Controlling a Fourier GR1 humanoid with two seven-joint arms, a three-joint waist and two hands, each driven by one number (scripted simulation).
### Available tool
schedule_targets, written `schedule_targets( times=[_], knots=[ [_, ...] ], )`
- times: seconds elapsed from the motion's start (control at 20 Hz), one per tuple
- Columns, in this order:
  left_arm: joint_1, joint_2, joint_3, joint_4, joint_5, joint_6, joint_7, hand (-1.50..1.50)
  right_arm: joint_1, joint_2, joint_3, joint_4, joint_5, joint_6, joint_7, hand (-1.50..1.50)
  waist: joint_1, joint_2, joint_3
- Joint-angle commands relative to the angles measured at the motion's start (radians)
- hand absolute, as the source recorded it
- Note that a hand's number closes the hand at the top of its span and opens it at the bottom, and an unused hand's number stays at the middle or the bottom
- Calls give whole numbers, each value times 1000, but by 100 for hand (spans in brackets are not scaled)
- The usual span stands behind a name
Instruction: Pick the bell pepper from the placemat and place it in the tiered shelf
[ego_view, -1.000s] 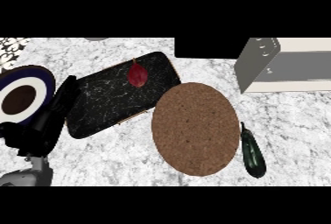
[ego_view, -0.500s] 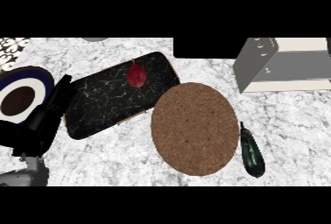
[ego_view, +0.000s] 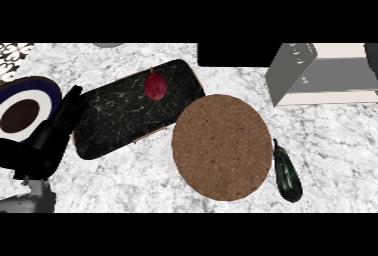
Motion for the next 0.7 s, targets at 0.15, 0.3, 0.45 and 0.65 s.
schedule_targets(
  times=[0.15, 0.3, 0.45, 0.65],
  knots=[
    [16, -13, -11, -7, -17, 3, -4, 0, 26, -34, -76, 79, 7, -77, 38, 150, -4, -1, 0],
    [-15, 27, 36, -34, 21, -10, 51, 0, 30, -22, -88, 66, 66, -189, 188, 150, -3, -3, 1],
    [26, 8, 14, -3, -4, -13, -17, 0, 40, -90, -129, 79, 103, -267, 253, 150, -4, -2, 0],
    [13, 7, 17, -3, 7, -14, -8, 0, 65, -215, 151, 155, 365, -9, 179, -150, 0, -1, -3]
  ],
)
